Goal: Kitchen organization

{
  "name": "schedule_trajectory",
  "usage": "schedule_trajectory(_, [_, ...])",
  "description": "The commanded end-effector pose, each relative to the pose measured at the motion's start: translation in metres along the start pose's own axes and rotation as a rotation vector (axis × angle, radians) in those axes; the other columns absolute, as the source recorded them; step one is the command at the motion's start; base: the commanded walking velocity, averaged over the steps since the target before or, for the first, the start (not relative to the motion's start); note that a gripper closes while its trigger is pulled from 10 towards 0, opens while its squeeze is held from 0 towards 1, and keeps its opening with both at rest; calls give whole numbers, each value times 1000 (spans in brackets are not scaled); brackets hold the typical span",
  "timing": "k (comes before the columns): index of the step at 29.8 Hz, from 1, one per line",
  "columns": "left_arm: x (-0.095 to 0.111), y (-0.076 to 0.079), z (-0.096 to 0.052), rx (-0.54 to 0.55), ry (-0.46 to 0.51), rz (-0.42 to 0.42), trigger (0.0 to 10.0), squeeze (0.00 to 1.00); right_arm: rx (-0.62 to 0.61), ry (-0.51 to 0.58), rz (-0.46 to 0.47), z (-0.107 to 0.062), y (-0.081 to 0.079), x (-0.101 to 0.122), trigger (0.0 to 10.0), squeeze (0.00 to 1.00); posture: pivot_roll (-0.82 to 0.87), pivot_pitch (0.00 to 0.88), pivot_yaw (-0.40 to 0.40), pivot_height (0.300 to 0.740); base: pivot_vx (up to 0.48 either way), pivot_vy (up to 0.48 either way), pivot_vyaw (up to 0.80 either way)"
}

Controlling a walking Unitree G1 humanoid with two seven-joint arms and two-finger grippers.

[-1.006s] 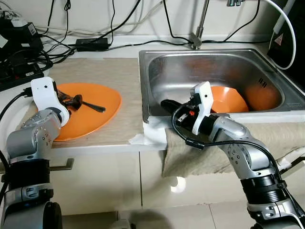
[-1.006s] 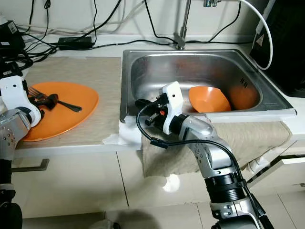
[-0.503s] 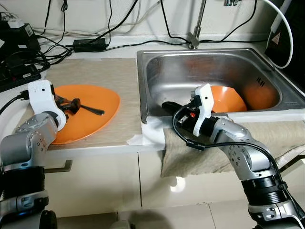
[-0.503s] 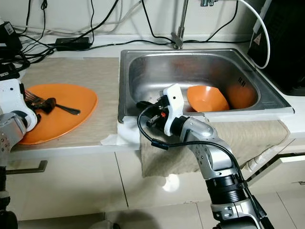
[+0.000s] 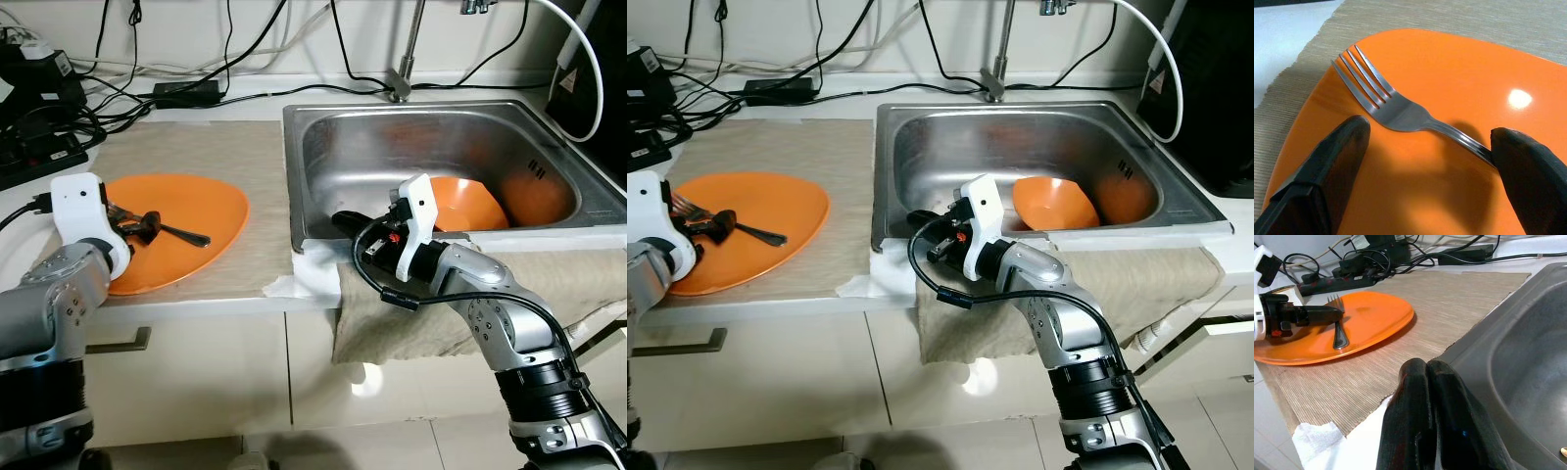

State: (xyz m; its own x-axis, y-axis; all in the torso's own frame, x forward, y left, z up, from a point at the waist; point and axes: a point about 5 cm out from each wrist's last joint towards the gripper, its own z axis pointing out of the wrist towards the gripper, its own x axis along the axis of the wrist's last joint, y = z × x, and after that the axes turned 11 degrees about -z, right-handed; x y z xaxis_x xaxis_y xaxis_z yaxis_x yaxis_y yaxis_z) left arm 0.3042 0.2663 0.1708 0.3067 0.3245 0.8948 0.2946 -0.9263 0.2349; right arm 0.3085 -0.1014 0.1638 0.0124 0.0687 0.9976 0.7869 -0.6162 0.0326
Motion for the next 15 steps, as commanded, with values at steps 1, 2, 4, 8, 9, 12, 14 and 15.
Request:
schedule_trajectory(1, [-6, -1, 4, 19, -34, -17, 10000, 0, 33, 11, -14, 0, -3, 6, 10000, 0, 98, 11, 26, 740, 0, 0, 0])
schedule_trajectory(2, [-6, -1, 4, 19, -34, -17, 10000, 0, 33, 11, -14, 0, -3, 6, 10000, 0, 98, 11, 26, 740, 0, 0, 0])
schedule_trajectory(4, [-4, 4, 4, 9, -28, -35, 10000, 0, 65, 23, -21, -1, -6, 12, 10000, 0, 98, 11, 26, 740, 0, 0, 0])
schedule_trajectory(8, [-4, 11, -2, -1, -40, -61, 10000, 0, 129, 37, -38, -2, -11, 22, 10000, 0, 97, 11, 29, 740, 0, 0, 0])
schedule_trajectory(9, [-4, 12, -3, -1, -42, -66, 10000, 0, 134, 38, -40, -2, -11, 23, 10000, 0, 97, 11, 29, 740, 0, 0, 0])
schedule_trajectory(12, [-4, 19, -6, -14, -44, -102, 10000, 0, 138, 36, -45, -2, -10, 24, 10000, 0, 102, 13, 25, 740, 0, 0, 0])
schedule_trajectory(14, [-3, 23, -8, -23, -44, -115, 10000, 0, 139, 34, -46, -2, -9, 23, 10000, 0, 104, 14, 24, 740, 0, 0, 0])
schedule_trajectory(15, [-4, 25, -8, -27, -46, -121, 10000, 0, 139, 33, -46, -1, -9, 23, 10000, 0, 107, 16, 20, 740, 0, 0, 0])
